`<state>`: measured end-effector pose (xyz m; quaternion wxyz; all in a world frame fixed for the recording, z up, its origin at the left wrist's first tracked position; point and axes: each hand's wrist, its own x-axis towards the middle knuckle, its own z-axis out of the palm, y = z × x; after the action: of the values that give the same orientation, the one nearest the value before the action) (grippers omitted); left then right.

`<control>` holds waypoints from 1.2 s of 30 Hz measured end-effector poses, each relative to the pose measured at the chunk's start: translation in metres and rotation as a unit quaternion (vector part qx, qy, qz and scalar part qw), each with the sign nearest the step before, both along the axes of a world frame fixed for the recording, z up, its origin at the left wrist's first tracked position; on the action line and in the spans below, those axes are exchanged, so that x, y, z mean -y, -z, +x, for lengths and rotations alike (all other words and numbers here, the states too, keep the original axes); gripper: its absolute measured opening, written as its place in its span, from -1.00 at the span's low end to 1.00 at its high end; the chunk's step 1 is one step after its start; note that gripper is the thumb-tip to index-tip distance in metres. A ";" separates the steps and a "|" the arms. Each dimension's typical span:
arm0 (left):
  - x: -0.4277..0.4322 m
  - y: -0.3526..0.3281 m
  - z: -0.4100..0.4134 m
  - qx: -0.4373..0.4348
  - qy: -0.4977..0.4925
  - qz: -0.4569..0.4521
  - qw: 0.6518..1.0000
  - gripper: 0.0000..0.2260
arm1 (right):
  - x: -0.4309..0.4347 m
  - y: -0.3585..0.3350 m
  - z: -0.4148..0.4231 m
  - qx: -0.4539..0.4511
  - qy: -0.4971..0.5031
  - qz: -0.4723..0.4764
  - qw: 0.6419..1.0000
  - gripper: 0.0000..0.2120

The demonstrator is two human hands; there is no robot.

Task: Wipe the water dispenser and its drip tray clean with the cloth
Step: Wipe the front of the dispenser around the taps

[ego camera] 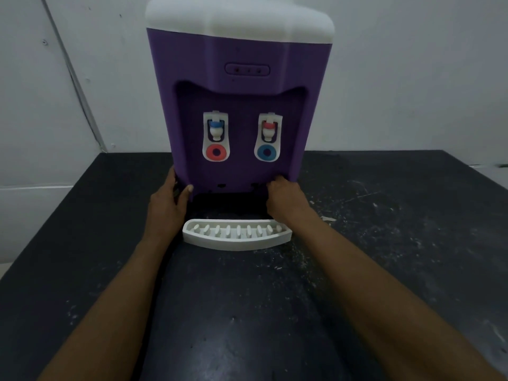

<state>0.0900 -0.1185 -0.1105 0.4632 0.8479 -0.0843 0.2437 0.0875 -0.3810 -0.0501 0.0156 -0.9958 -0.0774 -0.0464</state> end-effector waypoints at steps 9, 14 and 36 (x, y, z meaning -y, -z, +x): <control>0.002 -0.008 -0.008 0.093 -0.095 0.010 0.991 -0.60 | 0.038 0.007 -0.015 0.027 -0.084 0.335 0.938 -0.47; 0.015 -0.032 -0.020 0.196 -0.075 0.109 0.972 -0.75 | 0.065 0.020 -0.018 0.154 0.055 0.539 0.826 -0.86; 0.174 -0.055 0.015 -0.081 -0.015 0.255 0.964 -0.65 | 0.068 0.057 -0.003 0.095 0.034 0.598 0.795 -0.62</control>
<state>0.1047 -0.2925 -0.0555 0.2337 0.9559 -0.0935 0.1514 0.0844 -0.4488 -0.1075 0.5991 -0.7806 -0.0015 -0.1781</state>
